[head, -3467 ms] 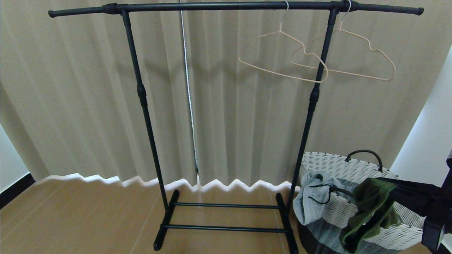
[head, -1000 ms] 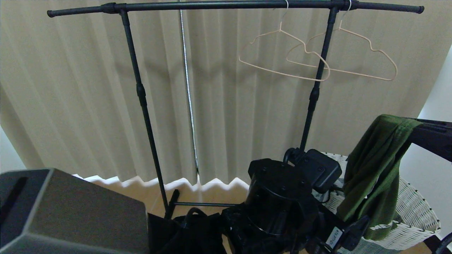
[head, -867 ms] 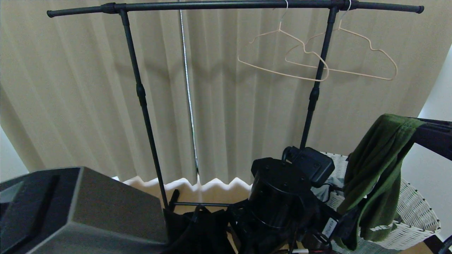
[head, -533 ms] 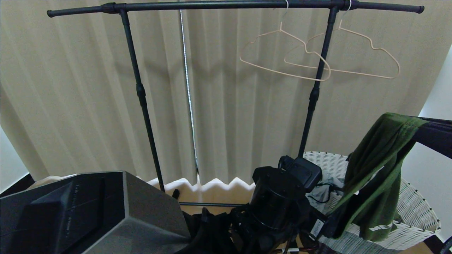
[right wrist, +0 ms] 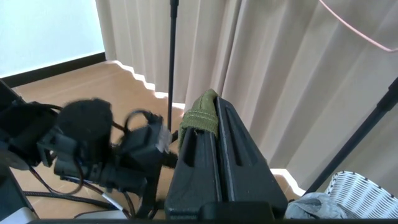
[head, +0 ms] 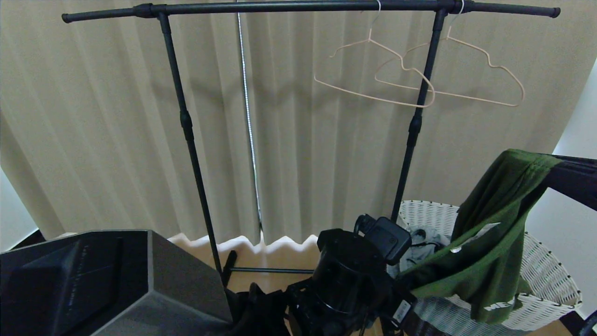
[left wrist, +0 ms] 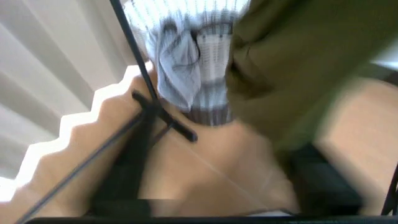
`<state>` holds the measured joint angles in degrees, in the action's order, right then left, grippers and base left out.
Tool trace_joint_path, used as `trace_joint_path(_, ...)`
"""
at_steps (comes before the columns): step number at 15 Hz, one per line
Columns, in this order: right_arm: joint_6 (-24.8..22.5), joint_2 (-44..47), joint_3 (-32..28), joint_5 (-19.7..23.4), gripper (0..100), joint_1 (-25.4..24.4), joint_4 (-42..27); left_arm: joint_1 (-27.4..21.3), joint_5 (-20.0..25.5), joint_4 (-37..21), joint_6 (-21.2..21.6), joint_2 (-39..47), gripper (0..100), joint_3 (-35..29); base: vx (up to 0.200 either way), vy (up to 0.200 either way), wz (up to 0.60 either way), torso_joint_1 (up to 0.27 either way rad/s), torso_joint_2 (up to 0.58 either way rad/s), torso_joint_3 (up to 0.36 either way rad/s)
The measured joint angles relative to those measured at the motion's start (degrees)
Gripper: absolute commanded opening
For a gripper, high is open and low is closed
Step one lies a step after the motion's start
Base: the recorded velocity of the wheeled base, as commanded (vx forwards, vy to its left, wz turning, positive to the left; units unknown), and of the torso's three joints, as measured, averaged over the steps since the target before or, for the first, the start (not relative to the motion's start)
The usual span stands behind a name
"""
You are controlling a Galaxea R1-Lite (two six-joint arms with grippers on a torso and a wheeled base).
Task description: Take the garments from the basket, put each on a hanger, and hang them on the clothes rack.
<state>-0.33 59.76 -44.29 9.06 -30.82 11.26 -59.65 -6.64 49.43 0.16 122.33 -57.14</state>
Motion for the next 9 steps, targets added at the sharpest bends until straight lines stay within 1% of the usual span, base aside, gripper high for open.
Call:
trace_joint_path(1, 0.0, 0.1, 0.1, 0.0, 0, 0.0, 0.0, 0.0, 0.0, 3.0, 0.9, -0.5, 0, 1.3, 0.000, 0.000, 0.00, 0.000, 0.00, 0.000)
trace_joint_path(2, 0.0, 0.3, 0.1, 0.0, 0, 0.0, 0.0, 0.1, 0.0, 4.5, 2.8, -1.4, 0, 3.7, 0.000, 0.000, 0.00, 0.000, 0.00, 0.000)
trace_joint_path(4, 0.0, 0.8, 0.1, 0.0, 0, 0.0, 0.1, 1.5, 0.2, 5.3, 5.5, -5.4, 0, 8.3, 0.000, 0.000, 0.00, 0.000, 0.00, 0.000)
trace_joint_path(6, -0.2, 1.2, -0.5, -0.1, 0, 0.1, 0.1, 3.6, 0.3, 1.7, 6.4, -11.5, 0, 10.9, 0.000, 0.000, 0.00, 0.000, 0.00, 0.000)
trace_joint_path(9, -0.2, 1.6, -1.7, -0.2, 0, 0.1, 0.0, 5.9, 0.2, -8.6, 7.1, -21.5, 0, 11.0, 0.000, 0.000, 0.00, 0.000, 0.00, 0.000)
